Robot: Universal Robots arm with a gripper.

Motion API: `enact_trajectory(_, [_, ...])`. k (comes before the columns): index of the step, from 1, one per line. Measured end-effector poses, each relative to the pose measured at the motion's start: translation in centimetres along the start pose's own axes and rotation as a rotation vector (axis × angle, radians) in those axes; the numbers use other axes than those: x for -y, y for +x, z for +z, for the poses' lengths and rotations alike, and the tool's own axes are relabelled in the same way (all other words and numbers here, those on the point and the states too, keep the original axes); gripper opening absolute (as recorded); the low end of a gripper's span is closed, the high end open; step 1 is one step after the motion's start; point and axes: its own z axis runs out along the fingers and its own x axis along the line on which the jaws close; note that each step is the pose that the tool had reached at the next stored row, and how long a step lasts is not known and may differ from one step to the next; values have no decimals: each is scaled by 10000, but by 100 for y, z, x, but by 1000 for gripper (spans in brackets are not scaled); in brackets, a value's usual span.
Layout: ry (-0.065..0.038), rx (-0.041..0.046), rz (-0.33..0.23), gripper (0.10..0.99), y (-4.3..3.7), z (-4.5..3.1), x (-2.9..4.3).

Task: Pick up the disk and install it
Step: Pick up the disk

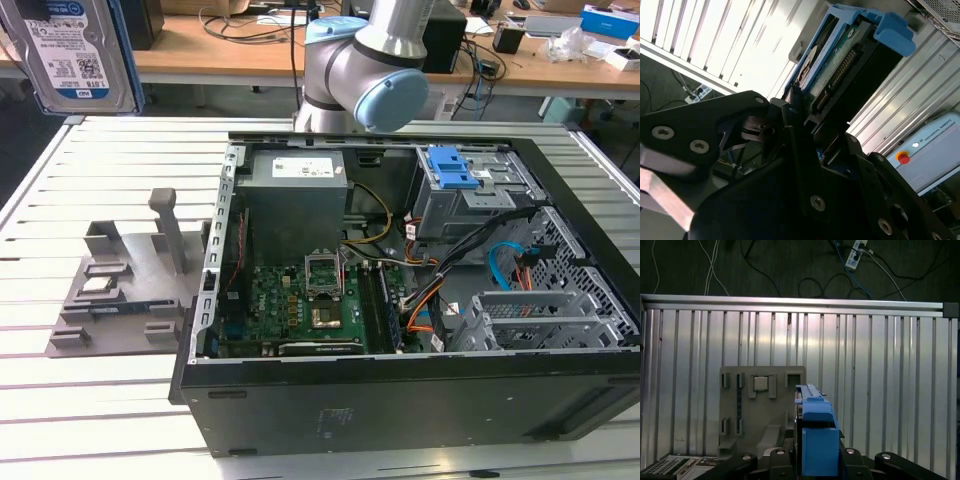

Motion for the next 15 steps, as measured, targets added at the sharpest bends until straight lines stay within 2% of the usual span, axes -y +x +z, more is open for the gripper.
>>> enact_trajectory(6, [-3, -1, 0, 369, -1, -102, -3])
enact_trajectory(11, [-1, 0, 1, 369, -1, -106, -2])
enact_trajectory(15, [-2, 0, 0, 369, 2, -110, 74])
